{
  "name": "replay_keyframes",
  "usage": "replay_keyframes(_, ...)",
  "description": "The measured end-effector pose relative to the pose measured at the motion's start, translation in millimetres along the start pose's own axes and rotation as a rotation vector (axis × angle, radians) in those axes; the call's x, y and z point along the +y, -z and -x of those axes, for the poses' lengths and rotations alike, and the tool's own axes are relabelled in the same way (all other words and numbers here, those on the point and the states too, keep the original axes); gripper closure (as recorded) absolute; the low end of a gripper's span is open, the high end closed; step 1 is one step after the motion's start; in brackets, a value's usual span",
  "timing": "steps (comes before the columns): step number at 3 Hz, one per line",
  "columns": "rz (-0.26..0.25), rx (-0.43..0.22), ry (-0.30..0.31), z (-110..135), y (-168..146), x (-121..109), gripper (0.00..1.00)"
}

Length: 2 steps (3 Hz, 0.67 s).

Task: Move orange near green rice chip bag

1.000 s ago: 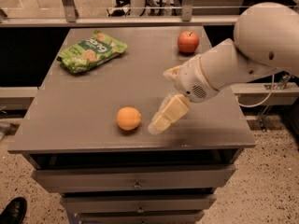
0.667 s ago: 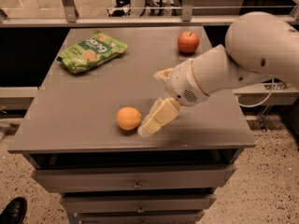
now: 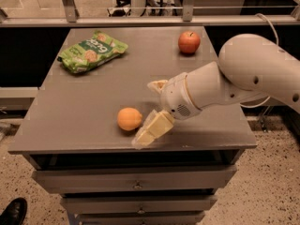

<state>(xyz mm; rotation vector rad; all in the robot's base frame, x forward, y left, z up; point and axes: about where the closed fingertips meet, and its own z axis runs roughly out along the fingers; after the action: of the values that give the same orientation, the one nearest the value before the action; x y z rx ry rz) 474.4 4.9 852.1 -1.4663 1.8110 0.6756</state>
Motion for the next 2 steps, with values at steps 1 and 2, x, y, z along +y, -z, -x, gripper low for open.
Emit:
replay_keyframes(1, 0.012, -0.016, -0.017, -4, -11, 5, 0.14)
replay_keyframes(2, 0.025, -0.041, -0.046, -2, -28, 9, 0.37)
